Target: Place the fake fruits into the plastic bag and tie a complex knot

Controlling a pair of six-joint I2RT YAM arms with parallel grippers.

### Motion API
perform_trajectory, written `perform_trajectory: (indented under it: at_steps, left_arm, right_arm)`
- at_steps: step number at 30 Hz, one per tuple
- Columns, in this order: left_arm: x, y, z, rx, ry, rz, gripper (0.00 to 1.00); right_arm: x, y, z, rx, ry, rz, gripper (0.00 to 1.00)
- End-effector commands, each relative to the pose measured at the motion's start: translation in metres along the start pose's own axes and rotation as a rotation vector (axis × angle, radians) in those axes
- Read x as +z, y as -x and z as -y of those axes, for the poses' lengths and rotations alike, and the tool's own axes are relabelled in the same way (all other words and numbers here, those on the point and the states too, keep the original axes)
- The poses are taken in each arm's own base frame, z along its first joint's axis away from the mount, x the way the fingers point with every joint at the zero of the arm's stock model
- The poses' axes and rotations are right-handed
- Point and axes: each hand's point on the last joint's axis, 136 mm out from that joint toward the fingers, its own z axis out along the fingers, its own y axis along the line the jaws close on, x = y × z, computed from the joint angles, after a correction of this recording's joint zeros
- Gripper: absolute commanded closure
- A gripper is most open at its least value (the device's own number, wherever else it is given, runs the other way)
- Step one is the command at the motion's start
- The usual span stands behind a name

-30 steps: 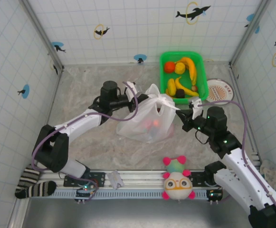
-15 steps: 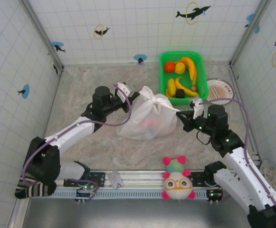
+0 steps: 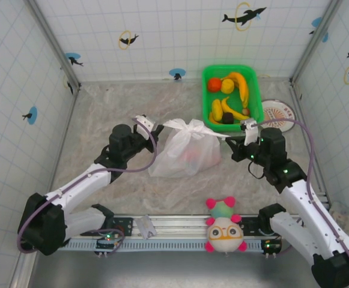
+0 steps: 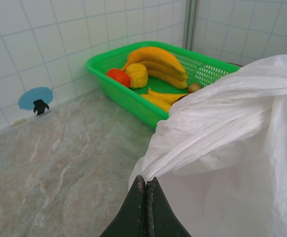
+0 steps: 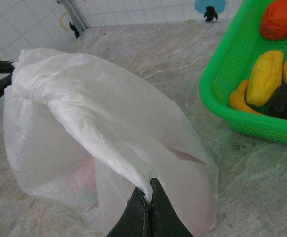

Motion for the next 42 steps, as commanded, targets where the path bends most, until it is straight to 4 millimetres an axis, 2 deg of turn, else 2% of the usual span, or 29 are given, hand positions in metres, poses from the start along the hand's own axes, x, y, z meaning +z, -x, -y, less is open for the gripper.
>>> perform_trajectory:
  at_steps: [1,6,8,10,13,14,15,18,21,24,27,32,37,42]
  left_arm:
    - [-0.015,-0.002,-0.036,-0.051,0.192,-0.001,1.00]
    - [-0.027,-0.010,-0.038,-0.076,0.224,-0.028,1.00]
    - [-0.030,-0.013,-0.034,-0.088,0.206,-0.028,1.00]
    - [-0.031,-0.014,-0.029,-0.107,0.182,-0.027,1.00]
    - [-0.033,-0.002,-0.020,-0.141,0.131,-0.009,1.00]
    - [-0.034,0.008,-0.017,-0.152,0.109,0.002,0.91]
    - [-0.035,0.015,-0.014,-0.168,0.088,0.004,0.77]
    - [-0.038,0.039,-0.004,-0.229,0.024,0.012,0.50]
    - [-0.041,0.058,0.004,-0.336,-0.029,0.025,0.39]
    - [-0.044,0.065,-0.003,-0.520,0.000,0.045,0.33]
    - [-0.039,0.061,-0.017,-0.779,0.062,0.060,0.30]
    - [-0.012,0.056,-0.015,-1.081,0.003,0.032,0.27]
    - [0.004,0.046,-0.019,-1.200,0.021,-0.006,0.25]
    - [0.016,0.054,-0.014,-1.201,-0.056,0.018,0.30]
  right_arm:
    - [-0.002,-0.008,0.037,0.039,-0.184,-0.025,1.00]
    - [0.002,-0.009,0.046,0.054,-0.229,-0.025,1.00]
    - [0.008,-0.007,0.034,0.054,-0.152,-0.015,1.00]
    - [0.011,0.003,0.005,0.045,0.018,0.031,1.00]
    - [0.009,0.020,-0.020,0.050,0.163,0.136,1.00]
    - [0.008,0.022,-0.024,0.046,0.176,0.145,1.00]
    - [0.007,0.023,-0.025,0.041,0.176,0.142,1.00]
    - [0.006,0.021,-0.024,0.025,0.163,0.118,1.00]
    - [0.007,0.019,-0.024,0.025,0.164,0.109,1.00]
    - [0.006,0.019,-0.024,0.025,0.159,0.113,1.00]
    - [0.007,0.017,-0.022,0.024,0.150,0.113,1.00]
    - [0.009,0.016,-0.021,0.024,0.142,0.101,1.00]
    - [0.007,0.017,-0.020,0.013,0.130,0.108,1.00]
    - [0.008,0.015,-0.019,0.015,0.131,0.100,1.00]
